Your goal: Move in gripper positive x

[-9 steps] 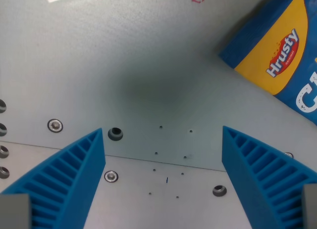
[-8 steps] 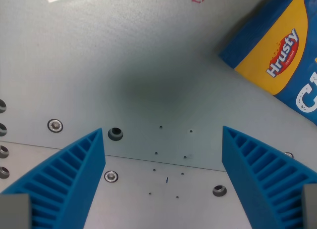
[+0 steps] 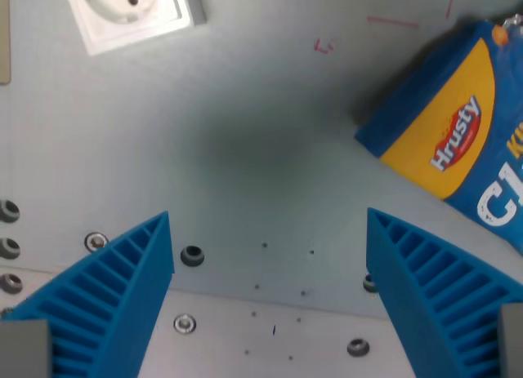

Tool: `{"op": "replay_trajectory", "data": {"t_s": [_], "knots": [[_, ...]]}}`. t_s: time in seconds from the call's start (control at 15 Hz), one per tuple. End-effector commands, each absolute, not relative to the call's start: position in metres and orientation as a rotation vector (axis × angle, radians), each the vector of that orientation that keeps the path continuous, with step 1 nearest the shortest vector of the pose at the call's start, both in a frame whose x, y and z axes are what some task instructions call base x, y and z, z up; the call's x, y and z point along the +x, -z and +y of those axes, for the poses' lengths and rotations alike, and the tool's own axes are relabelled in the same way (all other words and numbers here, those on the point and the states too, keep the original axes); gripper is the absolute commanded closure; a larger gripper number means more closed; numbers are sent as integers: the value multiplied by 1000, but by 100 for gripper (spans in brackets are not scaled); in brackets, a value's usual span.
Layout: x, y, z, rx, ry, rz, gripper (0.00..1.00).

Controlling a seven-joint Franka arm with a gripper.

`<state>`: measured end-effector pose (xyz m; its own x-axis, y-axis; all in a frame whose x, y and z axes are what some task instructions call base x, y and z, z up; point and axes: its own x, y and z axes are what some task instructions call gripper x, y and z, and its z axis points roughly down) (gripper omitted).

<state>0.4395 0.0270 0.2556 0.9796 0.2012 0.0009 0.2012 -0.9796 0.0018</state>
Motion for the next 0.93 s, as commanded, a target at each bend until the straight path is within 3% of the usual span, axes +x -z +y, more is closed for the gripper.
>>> {"op": "replay_trajectory", "data": {"t_s": [0.07, 0.93], "knots": [[458, -254, 33, 3122, 14, 311, 0], [522, -253, 46, 3122, 14, 311, 0]]}}
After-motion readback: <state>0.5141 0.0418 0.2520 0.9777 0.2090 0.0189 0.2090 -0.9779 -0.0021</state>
